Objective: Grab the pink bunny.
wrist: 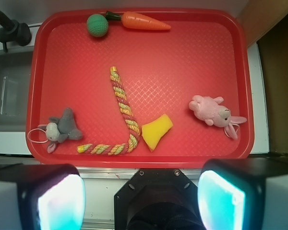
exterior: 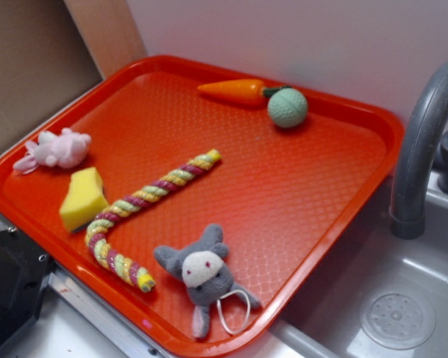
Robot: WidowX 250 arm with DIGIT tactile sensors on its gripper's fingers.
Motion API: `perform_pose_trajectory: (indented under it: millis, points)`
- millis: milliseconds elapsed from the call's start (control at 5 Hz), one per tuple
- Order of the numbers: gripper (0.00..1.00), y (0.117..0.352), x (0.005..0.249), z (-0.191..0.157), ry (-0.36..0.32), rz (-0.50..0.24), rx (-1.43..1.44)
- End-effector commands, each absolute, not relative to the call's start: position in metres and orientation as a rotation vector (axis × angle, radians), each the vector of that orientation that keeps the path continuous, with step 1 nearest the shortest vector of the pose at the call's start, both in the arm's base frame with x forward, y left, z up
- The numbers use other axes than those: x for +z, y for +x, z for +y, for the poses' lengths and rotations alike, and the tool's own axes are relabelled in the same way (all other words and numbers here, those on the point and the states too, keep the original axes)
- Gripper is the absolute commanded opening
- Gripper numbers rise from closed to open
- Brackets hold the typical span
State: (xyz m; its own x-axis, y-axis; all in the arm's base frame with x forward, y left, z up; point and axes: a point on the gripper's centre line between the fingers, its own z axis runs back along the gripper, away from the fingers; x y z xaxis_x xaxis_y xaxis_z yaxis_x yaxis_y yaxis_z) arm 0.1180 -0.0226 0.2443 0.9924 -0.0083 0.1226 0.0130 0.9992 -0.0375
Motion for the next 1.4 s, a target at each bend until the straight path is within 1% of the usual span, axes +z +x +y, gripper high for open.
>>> perform_pose_trajectory:
  millis: [0, 200, 400, 600, 800, 1000, 1200]
  points:
    - [1.00, 0.118, 0.244, -0.023, -0.038, -0.123, -0.011]
    - [1.00, 0.141, 0.237, -0.014, -0.044, -0.247, 0.236]
    - [1.00, 0.154, 0.223, -0.003, -0.022, -0.305, 0.484]
    - [1.00, 0.170, 0.198, 0.018, 0.028, -0.311, 0.730]
    - [1.00, 0.189, 0.156, 0.048, 0.129, -0.367, 0.968]
    - [1.00, 0.196, 0.114, 0.079, 0.206, -0.349, 1.209]
    - [1.00, 0.183, 0.077, 0.101, 0.211, -0.251, 1.462]
